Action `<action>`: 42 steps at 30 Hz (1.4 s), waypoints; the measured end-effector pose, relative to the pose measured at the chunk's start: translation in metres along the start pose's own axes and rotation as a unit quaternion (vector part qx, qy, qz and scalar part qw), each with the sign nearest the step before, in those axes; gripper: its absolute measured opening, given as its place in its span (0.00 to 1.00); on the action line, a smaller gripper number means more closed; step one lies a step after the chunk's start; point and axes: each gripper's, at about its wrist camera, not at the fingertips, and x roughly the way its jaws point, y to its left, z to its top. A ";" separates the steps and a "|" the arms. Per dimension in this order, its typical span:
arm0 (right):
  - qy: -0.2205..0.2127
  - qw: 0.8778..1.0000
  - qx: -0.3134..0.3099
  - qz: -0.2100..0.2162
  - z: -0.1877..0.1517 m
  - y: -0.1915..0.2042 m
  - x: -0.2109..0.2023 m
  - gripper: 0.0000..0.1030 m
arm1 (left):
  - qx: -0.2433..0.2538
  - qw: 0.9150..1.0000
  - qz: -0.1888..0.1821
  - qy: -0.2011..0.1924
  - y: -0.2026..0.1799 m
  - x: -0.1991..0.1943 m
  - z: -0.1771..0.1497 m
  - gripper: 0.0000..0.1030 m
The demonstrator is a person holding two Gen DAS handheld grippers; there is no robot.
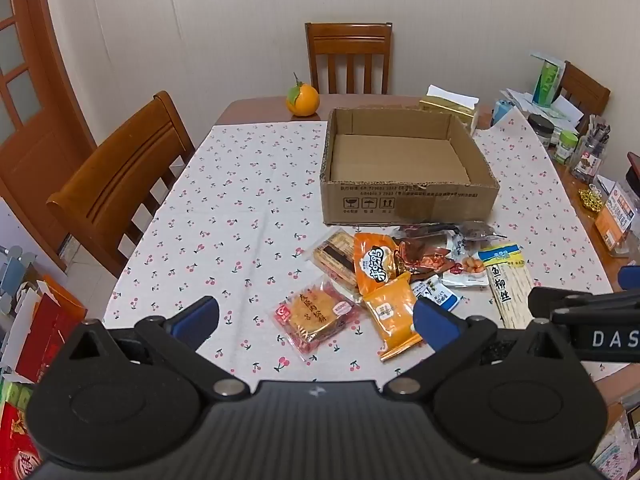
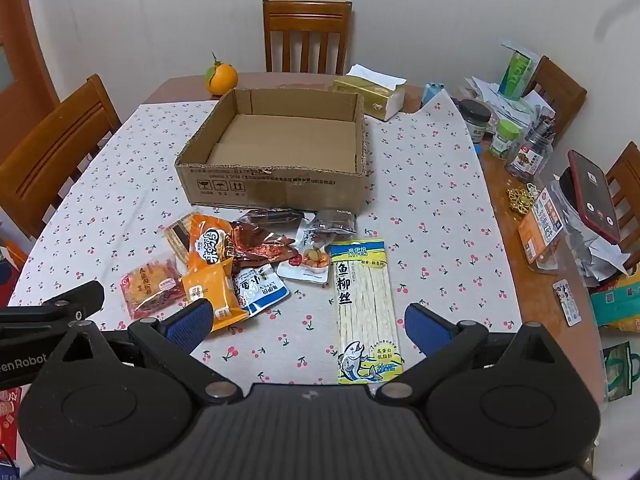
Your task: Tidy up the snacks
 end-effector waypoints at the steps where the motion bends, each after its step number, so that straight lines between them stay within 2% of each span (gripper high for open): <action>1: -0.002 1.000 -0.001 -0.001 0.000 0.000 0.000 1.00 | 0.002 1.000 0.002 -0.002 -0.001 -0.001 0.000 0.99; 42: -0.009 1.000 -0.010 0.010 0.002 -0.004 0.000 1.00 | -0.006 1.000 0.004 -0.006 -0.003 -0.002 -0.001 0.99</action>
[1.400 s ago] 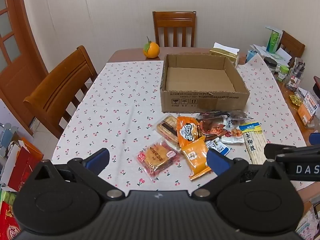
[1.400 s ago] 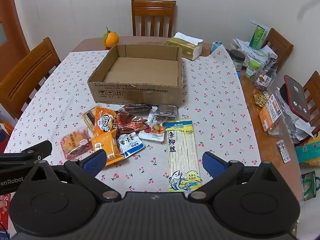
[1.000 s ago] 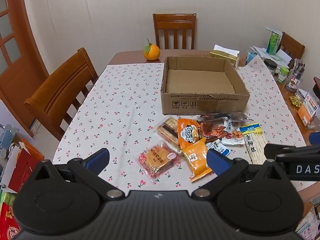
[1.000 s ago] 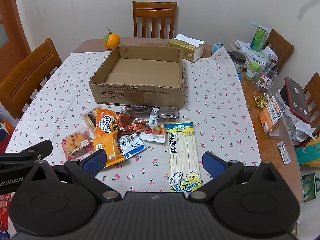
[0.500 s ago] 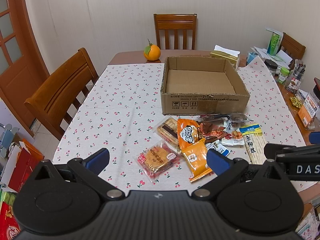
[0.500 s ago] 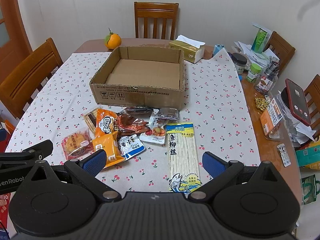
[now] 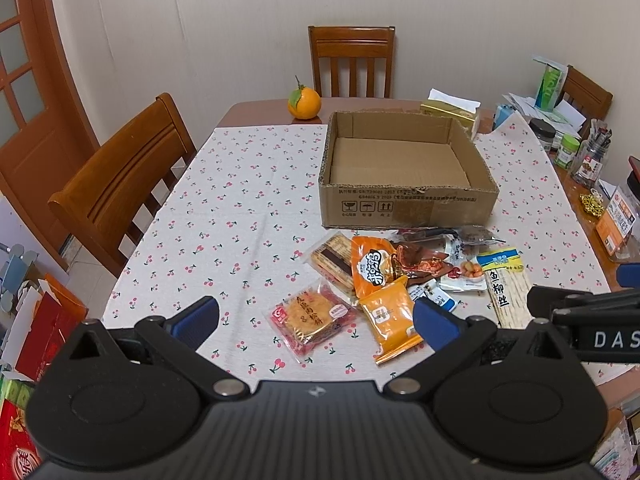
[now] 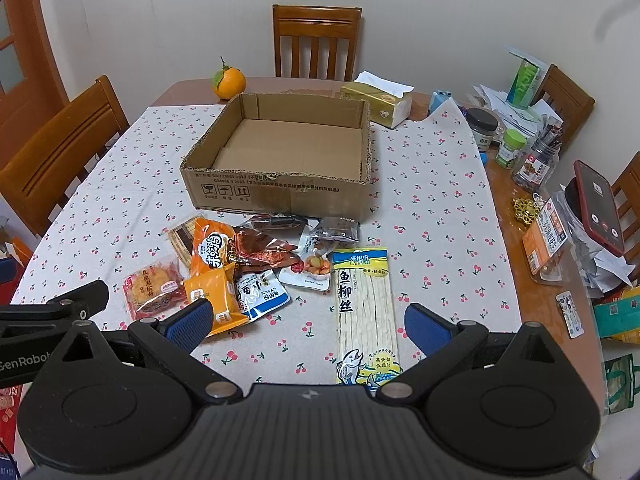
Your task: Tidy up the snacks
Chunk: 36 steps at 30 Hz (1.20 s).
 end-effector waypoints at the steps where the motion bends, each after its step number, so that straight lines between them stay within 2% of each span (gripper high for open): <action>1: 0.000 1.000 -0.001 0.000 0.000 0.000 0.000 1.00 | 0.000 1.000 0.000 0.000 -0.001 0.000 0.000 0.99; 22: -0.010 1.000 -0.019 0.014 -0.001 -0.007 -0.002 1.00 | -0.009 1.000 0.009 -0.001 -0.013 -0.003 -0.004 0.99; 36: -0.026 0.999 -0.036 0.028 -0.006 -0.018 -0.010 1.00 | -0.020 1.000 0.017 -0.017 -0.025 -0.018 -0.013 0.99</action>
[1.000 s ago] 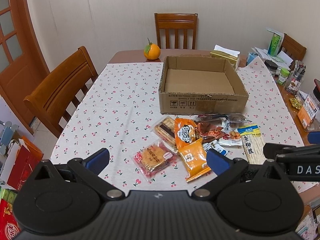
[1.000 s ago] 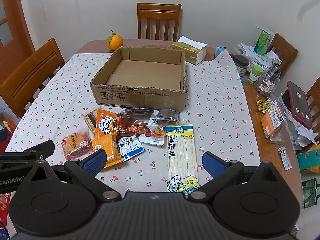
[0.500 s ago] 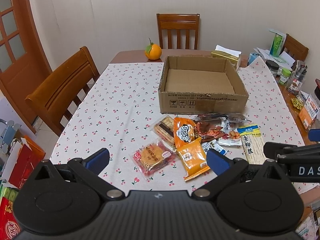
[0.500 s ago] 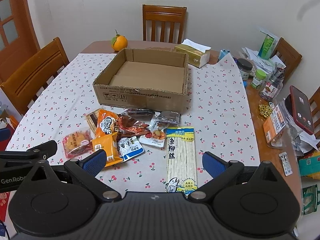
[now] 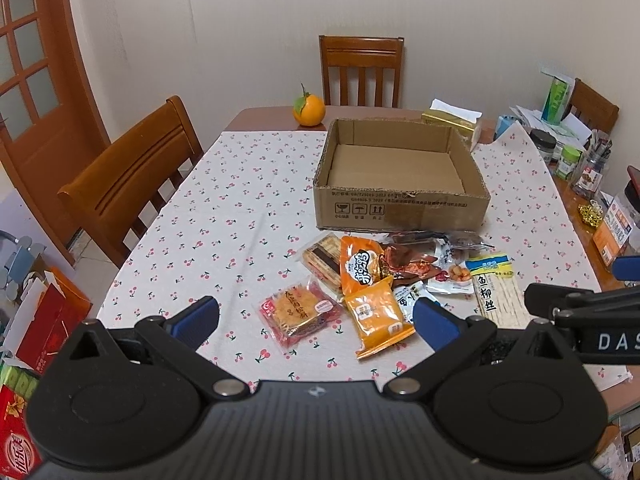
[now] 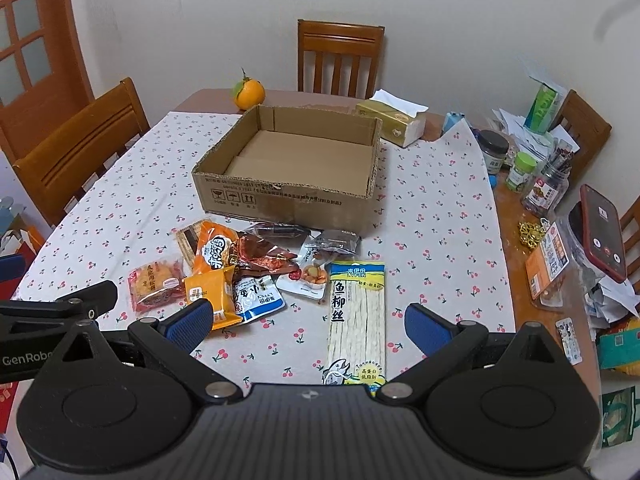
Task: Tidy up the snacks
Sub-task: 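Grasp the orange snack bag with the left tool while the right tool grasps the fish-shred pack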
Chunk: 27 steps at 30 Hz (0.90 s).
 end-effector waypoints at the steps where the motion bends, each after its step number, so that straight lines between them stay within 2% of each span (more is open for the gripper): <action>1: -0.001 1.000 -0.001 0.002 -0.001 -0.001 -0.001 1.00 | -0.001 1.000 0.000 -0.002 -0.001 -0.001 0.000 0.99; 11: -0.024 0.999 -0.015 0.014 -0.009 -0.012 -0.011 1.00 | -0.005 1.000 -0.012 -0.022 -0.008 -0.011 -0.006 0.99; 20: -0.036 0.999 -0.032 0.001 -0.025 -0.030 0.004 1.00 | 0.036 0.997 -0.016 -0.069 -0.019 -0.010 -0.019 0.99; 27: -0.035 0.998 -0.050 -0.023 -0.055 -0.048 0.036 1.00 | 0.051 0.997 -0.049 -0.038 -0.025 0.018 -0.027 0.99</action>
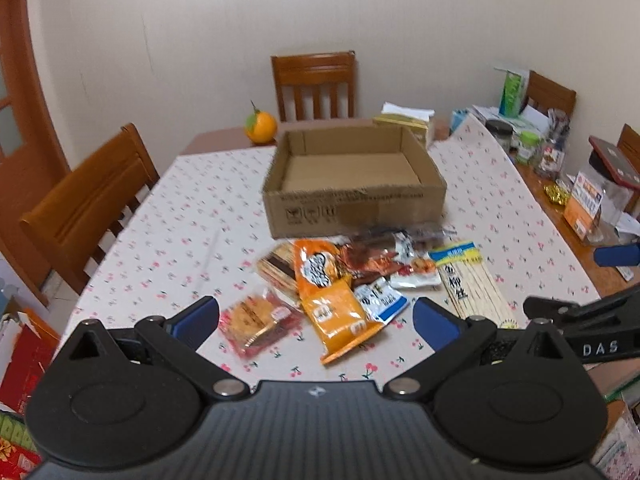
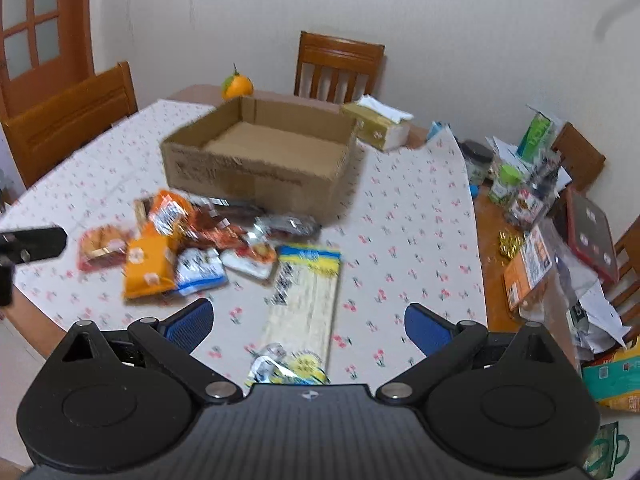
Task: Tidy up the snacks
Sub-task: 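Grasp the orange snack bag with the left tool while the right tool grasps the fish-shred pack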
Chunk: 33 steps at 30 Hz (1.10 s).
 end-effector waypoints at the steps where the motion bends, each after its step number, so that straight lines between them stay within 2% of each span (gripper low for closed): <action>1: 0.004 1.000 0.001 0.000 -0.006 -0.002 0.006 1.00 | 0.000 1.000 -0.002 0.003 -0.001 0.004 -0.002 0.99; 9: 0.074 0.996 0.052 0.022 -0.047 -0.008 0.066 1.00 | 0.013 0.999 -0.013 0.037 -0.001 0.037 -0.006 0.99; 14: 0.097 0.992 0.073 0.029 -0.058 -0.006 0.096 1.00 | 0.018 0.998 -0.021 0.055 0.005 0.057 -0.002 0.99; 18: 0.099 0.993 0.057 0.014 -0.051 0.001 0.112 1.00 | 0.028 0.998 -0.030 0.058 0.012 0.076 0.005 0.99; 22: 0.104 0.993 0.064 0.012 -0.033 0.002 0.128 1.00 | 0.033 0.996 -0.052 0.062 0.015 0.098 0.017 0.99; 26: 0.103 0.993 0.059 0.016 -0.018 0.003 0.143 1.00 | 0.039 0.995 -0.057 0.071 0.016 0.114 0.022 0.99; 33: 0.099 0.994 0.022 0.047 -0.009 -0.003 0.153 1.00 | 0.026 0.995 -0.034 0.093 0.012 0.137 0.018 0.99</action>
